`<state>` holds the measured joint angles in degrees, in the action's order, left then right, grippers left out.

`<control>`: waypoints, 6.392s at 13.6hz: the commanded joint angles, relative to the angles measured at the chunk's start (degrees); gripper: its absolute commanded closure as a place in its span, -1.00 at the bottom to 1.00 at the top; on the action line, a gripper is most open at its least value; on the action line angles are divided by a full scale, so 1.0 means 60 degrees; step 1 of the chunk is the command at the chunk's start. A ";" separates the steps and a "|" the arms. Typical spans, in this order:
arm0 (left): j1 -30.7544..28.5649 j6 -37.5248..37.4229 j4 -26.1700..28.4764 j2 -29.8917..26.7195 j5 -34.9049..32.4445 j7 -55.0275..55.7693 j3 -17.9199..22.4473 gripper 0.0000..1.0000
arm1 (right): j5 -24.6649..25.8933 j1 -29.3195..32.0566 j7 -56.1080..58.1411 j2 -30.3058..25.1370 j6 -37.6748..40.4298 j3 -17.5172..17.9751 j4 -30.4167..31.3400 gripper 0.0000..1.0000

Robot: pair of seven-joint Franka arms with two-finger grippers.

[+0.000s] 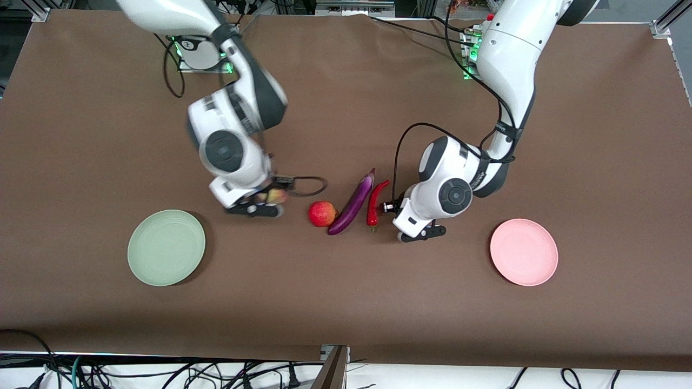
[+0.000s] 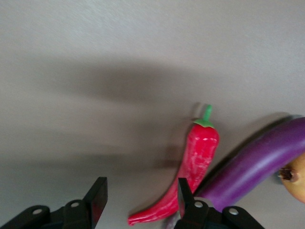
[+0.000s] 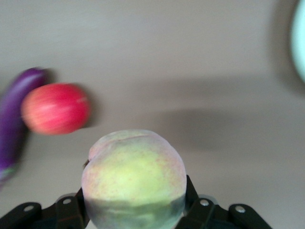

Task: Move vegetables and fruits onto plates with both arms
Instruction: 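Carry the peach to the green plate while the left gripper grasps the chili, then release the peach on the green plate while the left gripper carries the chili, then grasp the red apple with the right gripper while the left gripper releases the chili, then carry the apple to the green plate while the left gripper grasps the eggplant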

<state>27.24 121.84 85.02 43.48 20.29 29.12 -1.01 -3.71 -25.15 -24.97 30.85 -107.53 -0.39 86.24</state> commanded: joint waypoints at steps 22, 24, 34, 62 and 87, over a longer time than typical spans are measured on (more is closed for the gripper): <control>0.0882 0.1126 -0.0690 0.0694 0.0017 0.0204 0.0474 1.00 | -0.0113 0.3225 0.7517 0.2125 -0.4008 -0.1531 0.0173 -0.99; 0.0254 -0.0480 -0.1348 0.0546 0.0002 -0.0353 0.0593 1.00 | -0.0099 0.3181 0.7546 0.1978 -0.3905 -0.1517 0.0085 -0.99; -0.3379 -0.3696 -0.1601 -0.0377 -0.2470 -0.6751 0.0754 1.00 | -0.0977 0.0987 0.3789 0.1802 -0.1180 -0.1108 -0.1205 -0.99; -0.3808 -0.2919 -0.2685 0.0693 -0.2446 -0.6426 -0.0080 -1.00 | -0.1754 -0.2106 0.0485 0.3018 -0.4607 -0.0433 -0.0883 -0.71; 0.0397 0.0347 -0.2290 0.1879 -0.1301 0.0905 -0.1663 0.15 | -0.2323 0.0252 0.7400 0.2695 -0.2190 -0.4197 -0.0956 0.33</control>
<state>28.78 123.39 71.11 54.91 14.15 34.76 -11.63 -15.53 -23.26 19.22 47.03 -120.19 -25.68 80.25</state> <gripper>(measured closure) 0.401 0.123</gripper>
